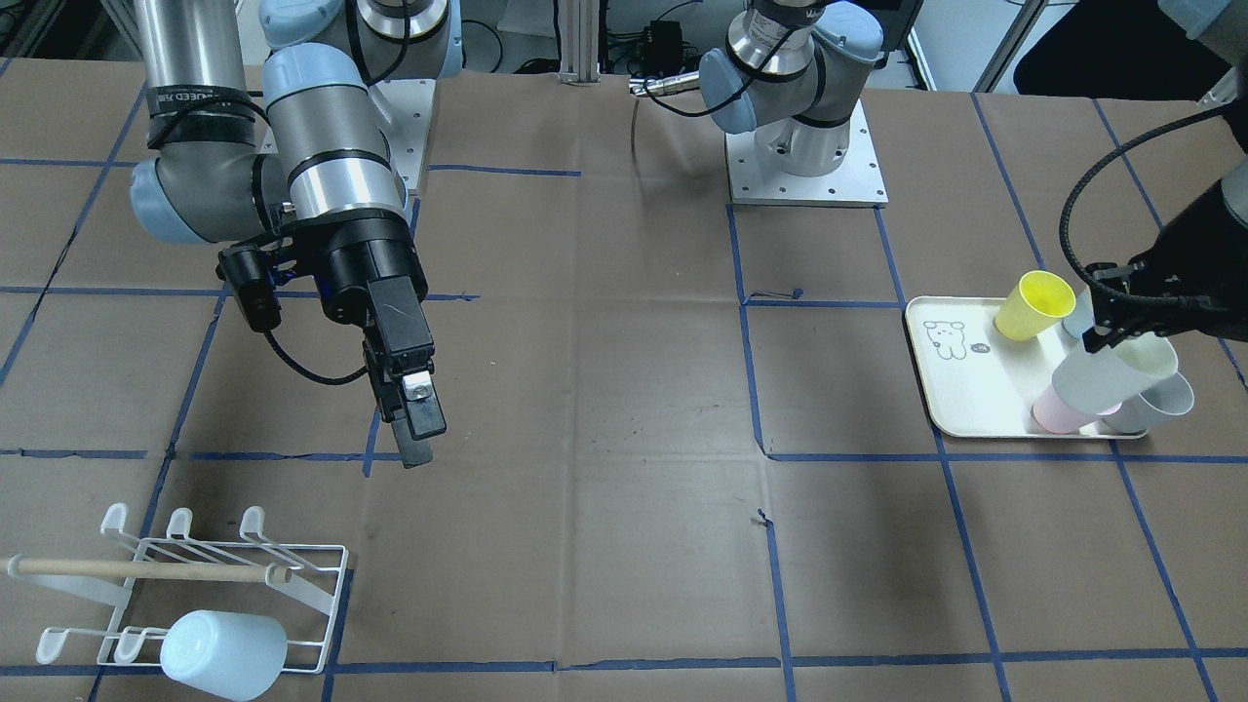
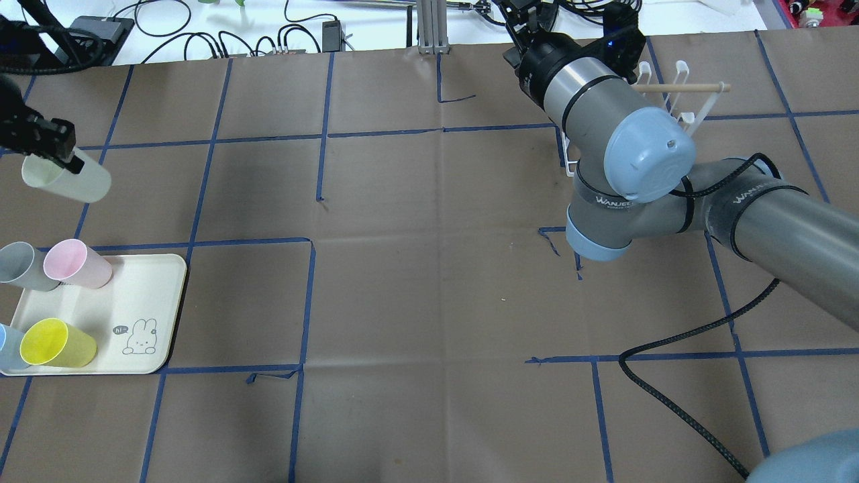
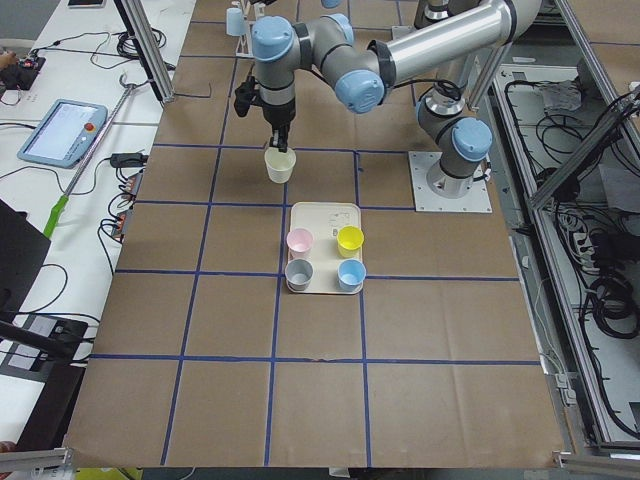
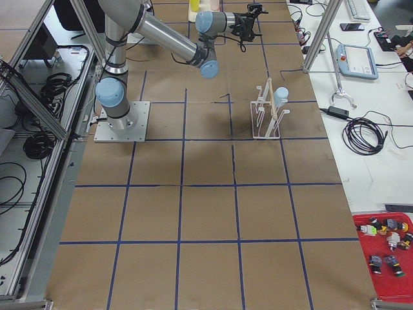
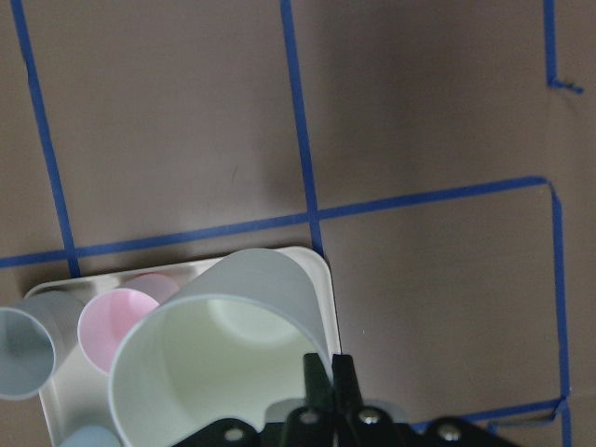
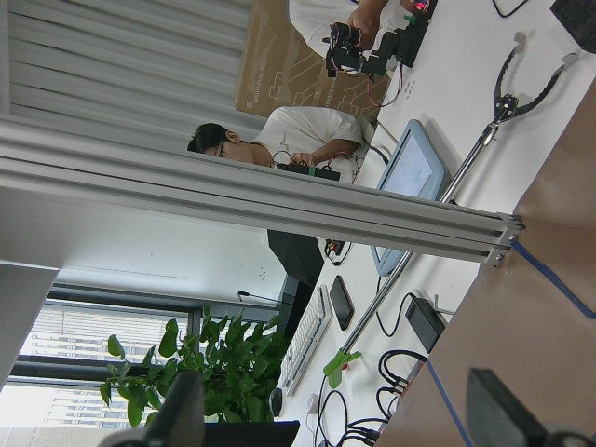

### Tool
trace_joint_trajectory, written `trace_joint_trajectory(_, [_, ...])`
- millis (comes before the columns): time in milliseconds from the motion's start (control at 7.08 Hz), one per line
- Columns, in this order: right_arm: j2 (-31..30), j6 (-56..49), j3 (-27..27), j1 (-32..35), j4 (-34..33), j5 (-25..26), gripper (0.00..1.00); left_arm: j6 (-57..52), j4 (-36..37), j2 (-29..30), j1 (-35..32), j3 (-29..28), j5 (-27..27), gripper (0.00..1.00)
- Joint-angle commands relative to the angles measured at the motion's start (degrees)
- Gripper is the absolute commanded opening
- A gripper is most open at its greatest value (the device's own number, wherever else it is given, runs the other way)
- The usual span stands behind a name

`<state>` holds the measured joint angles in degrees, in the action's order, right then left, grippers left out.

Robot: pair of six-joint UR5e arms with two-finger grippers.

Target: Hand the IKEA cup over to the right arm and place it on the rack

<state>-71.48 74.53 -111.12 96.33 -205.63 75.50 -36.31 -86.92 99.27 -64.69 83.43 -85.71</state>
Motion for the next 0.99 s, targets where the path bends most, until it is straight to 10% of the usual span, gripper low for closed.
trace_joint_trajectory(0, [0.02,0.0,-0.32,0.0,-0.03,0.0,1.0,-5.13,2.87,3.82,-2.2,-5.21,17.13,0.0])
trace_joint_trajectory(848, [0.02,0.0,-1.11,0.0,-0.03,0.0,1.0,-12.47,43.43,5.13,-6.23,14.53,56.13,0.0])
